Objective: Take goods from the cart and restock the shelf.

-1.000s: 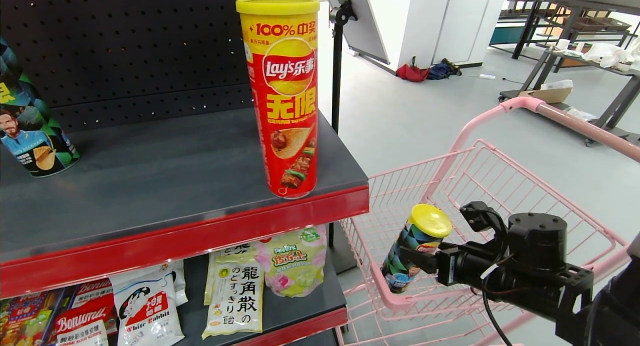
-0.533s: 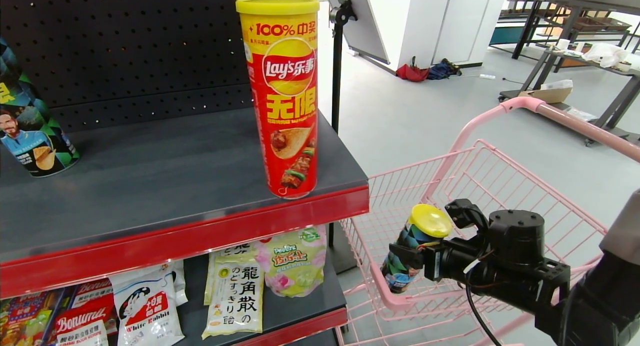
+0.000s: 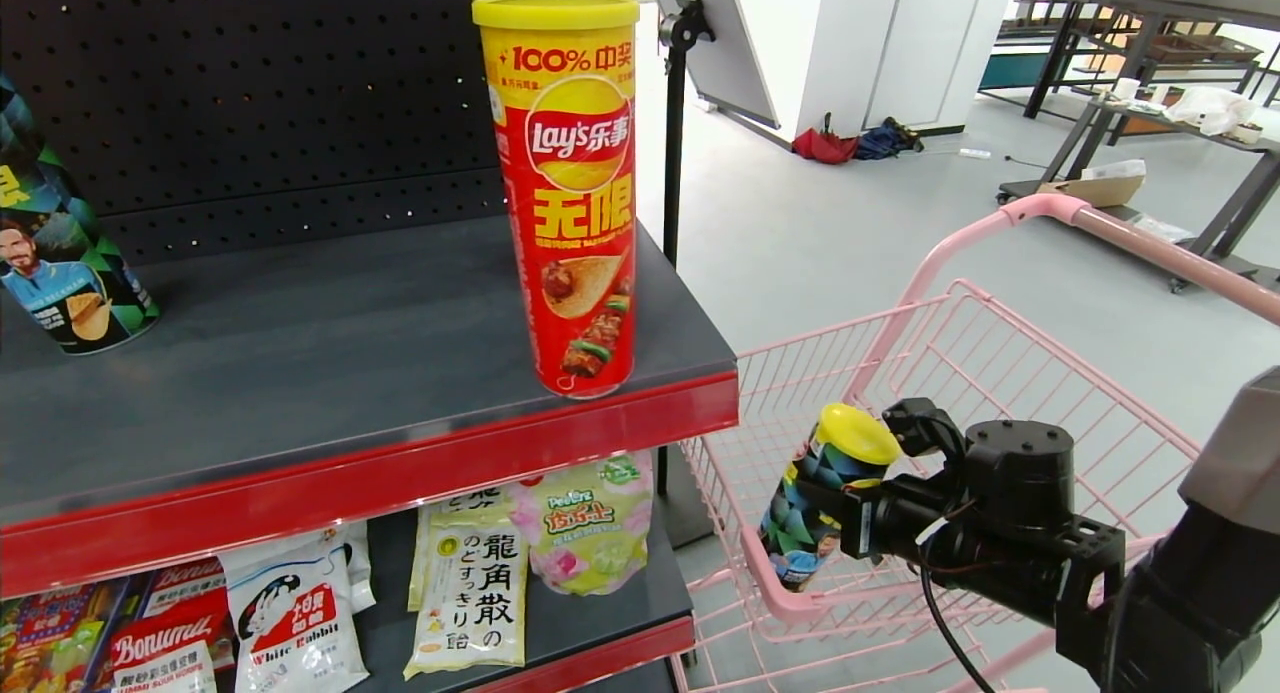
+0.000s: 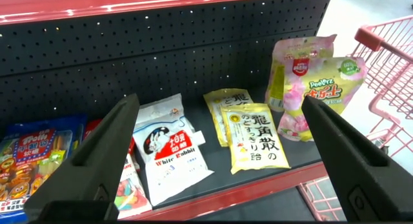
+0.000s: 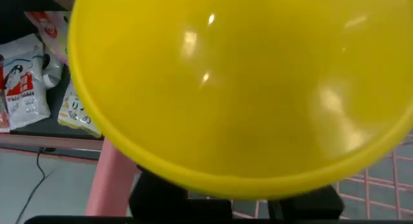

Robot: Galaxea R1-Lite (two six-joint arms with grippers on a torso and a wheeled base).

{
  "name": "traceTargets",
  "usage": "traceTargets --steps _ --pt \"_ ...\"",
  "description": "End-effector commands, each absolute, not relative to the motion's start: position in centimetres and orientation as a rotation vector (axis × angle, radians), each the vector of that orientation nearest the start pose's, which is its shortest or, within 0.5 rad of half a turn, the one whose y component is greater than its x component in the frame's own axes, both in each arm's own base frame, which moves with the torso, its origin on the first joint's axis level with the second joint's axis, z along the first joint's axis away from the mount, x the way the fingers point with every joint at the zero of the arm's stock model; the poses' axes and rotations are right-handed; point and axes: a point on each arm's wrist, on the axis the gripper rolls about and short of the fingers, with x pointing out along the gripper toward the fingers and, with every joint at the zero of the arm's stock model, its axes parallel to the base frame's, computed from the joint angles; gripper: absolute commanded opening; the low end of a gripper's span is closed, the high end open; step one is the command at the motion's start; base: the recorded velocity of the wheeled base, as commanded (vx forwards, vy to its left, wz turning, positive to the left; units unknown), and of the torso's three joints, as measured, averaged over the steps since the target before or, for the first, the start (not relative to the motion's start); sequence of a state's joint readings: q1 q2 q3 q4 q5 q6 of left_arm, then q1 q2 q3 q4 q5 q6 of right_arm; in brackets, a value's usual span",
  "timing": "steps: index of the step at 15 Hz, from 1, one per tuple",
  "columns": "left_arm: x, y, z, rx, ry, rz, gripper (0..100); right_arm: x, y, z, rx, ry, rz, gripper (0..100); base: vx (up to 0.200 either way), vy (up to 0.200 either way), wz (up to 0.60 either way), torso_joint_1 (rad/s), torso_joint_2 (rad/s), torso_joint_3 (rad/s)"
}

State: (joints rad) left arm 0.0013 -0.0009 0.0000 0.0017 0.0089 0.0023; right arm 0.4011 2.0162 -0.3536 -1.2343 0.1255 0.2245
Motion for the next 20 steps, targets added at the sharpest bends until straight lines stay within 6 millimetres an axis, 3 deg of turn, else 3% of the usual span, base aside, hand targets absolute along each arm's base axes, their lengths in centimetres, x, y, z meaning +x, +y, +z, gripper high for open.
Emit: traceTargets --steps 1,3,5,7,8,9,11,13,16,17,18,20 --pt "-2.3 0.0 7.5 0.002 0.002 0.011 100 25.9 11.2 5.9 0.158 0.432 0.449 0 0.0 0.0 0.0 0.0 0.0 0.0" --pt "-2.3 0.0 7.5 0.0 0.002 0.011 100 27.1 11.0 8.6 0.159 0.322 0.438 0 0.0 0.0 0.0 0.0 0.0 0.0" --pt "-2.3 0.0 7.5 -0.002 0.003 0.011 100 28.7 9.3 13.4 0.091 0.218 0.389 0 0.0 0.0 0.0 0.0 0.0 0.0" --pt "-2.3 0.0 7.5 -0.002 0.003 0.011 100 28.6 7.7 19.6 0.084 0.163 0.34 0 0.0 0.0 0.0 0.0 0.0 0.0" --pt "-2.3 0.0 7.5 -0.002 0.003 0.011 100 28.0 7.2 21.3 0.081 0.162 0.328 0 0.0 0.0 0.0 0.0 0.0 0.0" --pt "-2.3 0.0 7.5 -0.002 0.003 0.011 100 25.7 6.1 24.7 0.074 0.175 0.307 0 0.0 0.0 0.0 0.0 0.0 0.0" --pt "-2.3 0.0 7.5 -0.002 0.003 0.011 100 21.1 5.0 27.4 0.064 0.224 0.263 0 0.0 0.0 0.0 0.0 0.0 0.0" --pt "-2.3 0.0 7.5 -0.002 0.003 0.011 100 15.9 3.8 27.8 0.057 0.256 0.231 0 0.0 0.0 0.0 0.0 0.0 0.0" --pt "-2.3 0.0 7.5 -0.002 0.003 0.011 100 7.7 1.5 26.4 0.018 0.293 0.114 0 0.0 0.0 0.0 0.0 0.0 0.0" --pt "-2.3 0.0 7.5 -0.003 0.003 0.011 100 6.1 1.1 25.9 0.018 0.307 0.107 0 0.0 0.0 0.0 0.0 0.0 0.0" --pt "-2.3 0.0 7.5 -0.003 0.002 0.011 100 3.1 0.3 24.4 0.02 0.348 0.07 0 0.0 0.0 0.0 0.0 0.0 0.0" --pt "-2.3 0.0 7.5 -0.003 0.003 0.011 100 0.5 -0.2 22.3 0.021 0.325 -0.023 0 0.0 0.0 0.0 0.0 0.0 0.0"
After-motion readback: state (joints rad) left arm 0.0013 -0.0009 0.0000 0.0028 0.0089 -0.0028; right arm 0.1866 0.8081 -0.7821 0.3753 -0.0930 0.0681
